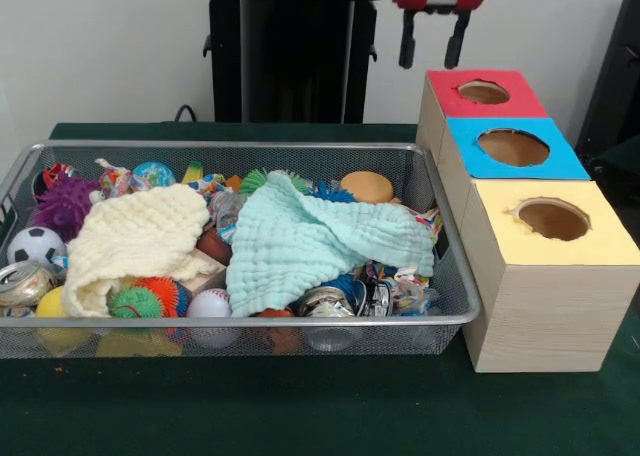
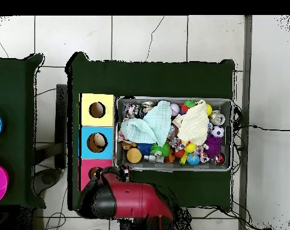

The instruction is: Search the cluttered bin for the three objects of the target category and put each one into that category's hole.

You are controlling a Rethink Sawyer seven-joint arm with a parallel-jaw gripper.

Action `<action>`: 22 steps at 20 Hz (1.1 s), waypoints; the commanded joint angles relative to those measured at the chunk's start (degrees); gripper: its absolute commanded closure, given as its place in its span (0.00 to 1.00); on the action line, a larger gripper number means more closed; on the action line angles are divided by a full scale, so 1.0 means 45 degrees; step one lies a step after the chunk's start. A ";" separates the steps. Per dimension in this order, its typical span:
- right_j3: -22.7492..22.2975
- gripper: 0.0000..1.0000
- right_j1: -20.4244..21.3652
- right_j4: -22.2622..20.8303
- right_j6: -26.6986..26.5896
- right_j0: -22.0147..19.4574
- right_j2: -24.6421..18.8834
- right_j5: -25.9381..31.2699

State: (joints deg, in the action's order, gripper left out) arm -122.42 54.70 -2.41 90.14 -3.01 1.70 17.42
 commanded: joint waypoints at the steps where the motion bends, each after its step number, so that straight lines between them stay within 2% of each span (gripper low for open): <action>1: 0.1354 0.00 -0.2115 -0.0908 0.1324 -0.0828 0.0070 -0.1233; 8: 0.2017 0.00 -0.3112 -0.1017 0.1465 -0.1239 -0.0055 -0.2431; 14: 0.3186 0.00 -0.4164 -0.0976 0.1370 -0.1498 -0.0168 -0.2853; 17: 0.3791 0.00 -0.4810 -0.0785 0.1626 -0.1460 -0.0018 -0.3569; 22: 0.4453 0.00 -0.5075 -0.0441 0.1821 -0.1547 -0.0156 -0.3880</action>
State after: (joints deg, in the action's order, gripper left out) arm -111.85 36.32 -5.06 90.14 -8.16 1.70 4.10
